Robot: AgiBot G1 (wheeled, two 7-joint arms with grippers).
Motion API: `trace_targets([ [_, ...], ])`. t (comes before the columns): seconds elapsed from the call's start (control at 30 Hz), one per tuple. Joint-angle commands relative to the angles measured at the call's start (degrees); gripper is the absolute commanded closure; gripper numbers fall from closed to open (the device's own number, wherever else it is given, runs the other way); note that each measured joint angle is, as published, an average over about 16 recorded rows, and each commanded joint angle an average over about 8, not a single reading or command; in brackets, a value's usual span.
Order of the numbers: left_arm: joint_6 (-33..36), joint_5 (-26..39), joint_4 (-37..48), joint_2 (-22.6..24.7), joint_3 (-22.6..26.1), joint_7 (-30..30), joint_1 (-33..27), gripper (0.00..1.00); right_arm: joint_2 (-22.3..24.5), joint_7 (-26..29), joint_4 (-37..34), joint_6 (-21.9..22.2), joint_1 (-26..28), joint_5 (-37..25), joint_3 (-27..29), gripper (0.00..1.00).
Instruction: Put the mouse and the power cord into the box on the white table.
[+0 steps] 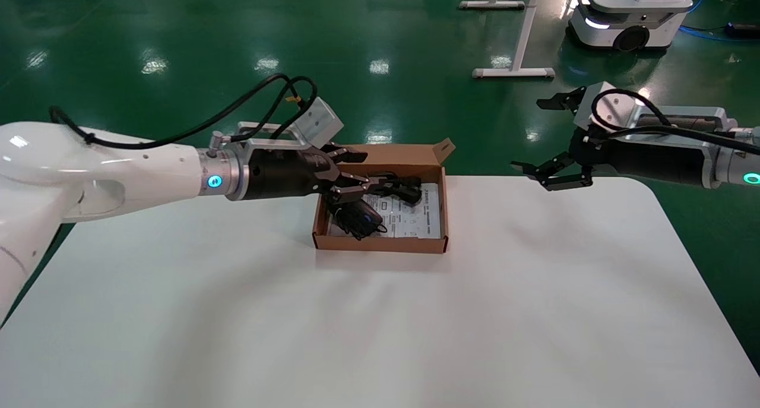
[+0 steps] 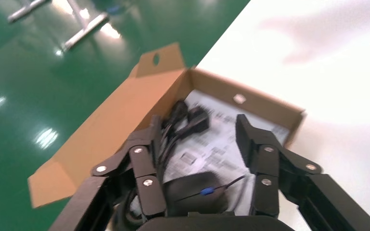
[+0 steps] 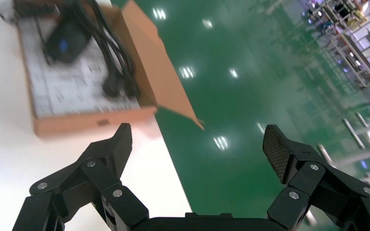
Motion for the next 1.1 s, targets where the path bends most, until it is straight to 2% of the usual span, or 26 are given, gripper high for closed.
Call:
trace_targets([
  [0.03, 1.10, -1.35, -1.97, -1.39, -1.07, -0.24, 1.23, 0.00, 0.77, 1.78, 2.38, -0.62, -1.40, 1.14, 0.77, 0.00],
  [1.1, 18.88, -23.17, -33.86, -23.90, -18.32, -4.07, 21.18, 0.00, 13.23, 30.54, 40.91, -10.58, -24.10, 19.51, 13.19, 0.00],
])
